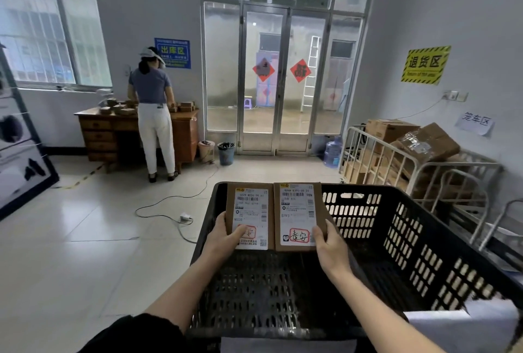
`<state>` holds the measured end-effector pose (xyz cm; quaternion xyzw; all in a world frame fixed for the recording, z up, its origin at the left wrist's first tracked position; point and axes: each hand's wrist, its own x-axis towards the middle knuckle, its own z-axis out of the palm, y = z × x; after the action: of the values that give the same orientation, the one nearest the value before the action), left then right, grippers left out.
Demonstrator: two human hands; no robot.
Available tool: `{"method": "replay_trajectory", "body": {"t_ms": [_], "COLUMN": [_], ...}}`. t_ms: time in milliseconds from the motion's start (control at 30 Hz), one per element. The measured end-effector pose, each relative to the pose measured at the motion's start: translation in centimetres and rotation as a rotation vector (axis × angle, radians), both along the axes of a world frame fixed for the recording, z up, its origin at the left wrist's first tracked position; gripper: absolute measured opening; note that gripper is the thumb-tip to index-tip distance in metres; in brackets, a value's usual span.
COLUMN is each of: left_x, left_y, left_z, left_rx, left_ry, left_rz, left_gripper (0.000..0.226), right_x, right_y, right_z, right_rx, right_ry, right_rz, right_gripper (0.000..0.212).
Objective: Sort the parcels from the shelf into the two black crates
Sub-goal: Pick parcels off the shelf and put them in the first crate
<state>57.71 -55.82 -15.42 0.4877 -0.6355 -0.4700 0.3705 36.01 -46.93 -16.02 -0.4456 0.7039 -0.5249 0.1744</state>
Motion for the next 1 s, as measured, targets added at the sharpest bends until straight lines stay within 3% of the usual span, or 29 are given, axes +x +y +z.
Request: {"method": "replay_trajectory", "body": {"t_ms": [300, 633, 1000], "left_x": [-3.2, -4.9, -5.4], "left_y": [-6.8, -12.3, -15.3], "left_z": [-4.9, -12.2, -16.4], "left_rx": [0.007, 0.113, 0.210], "left_ry": [-0.185, -0.395, -0.301], "left_rz": [0.209, 0.178, 0.198], "left_gripper": [0.030, 0.032, 0.035], "right_x": [-2.0, -3.6, -3.3], "right_y": [-9.2, -15.2, -18.7], "right_z": [-5.2, -13.0, -17.4], "right_rx": [0.153, 0.351, 0.442], "right_ry": [-0.082, -0.150, -0.241], "right_rz": [0.055, 0.011, -0.029], "right_gripper": [0.027, 0.025, 0.030]}}
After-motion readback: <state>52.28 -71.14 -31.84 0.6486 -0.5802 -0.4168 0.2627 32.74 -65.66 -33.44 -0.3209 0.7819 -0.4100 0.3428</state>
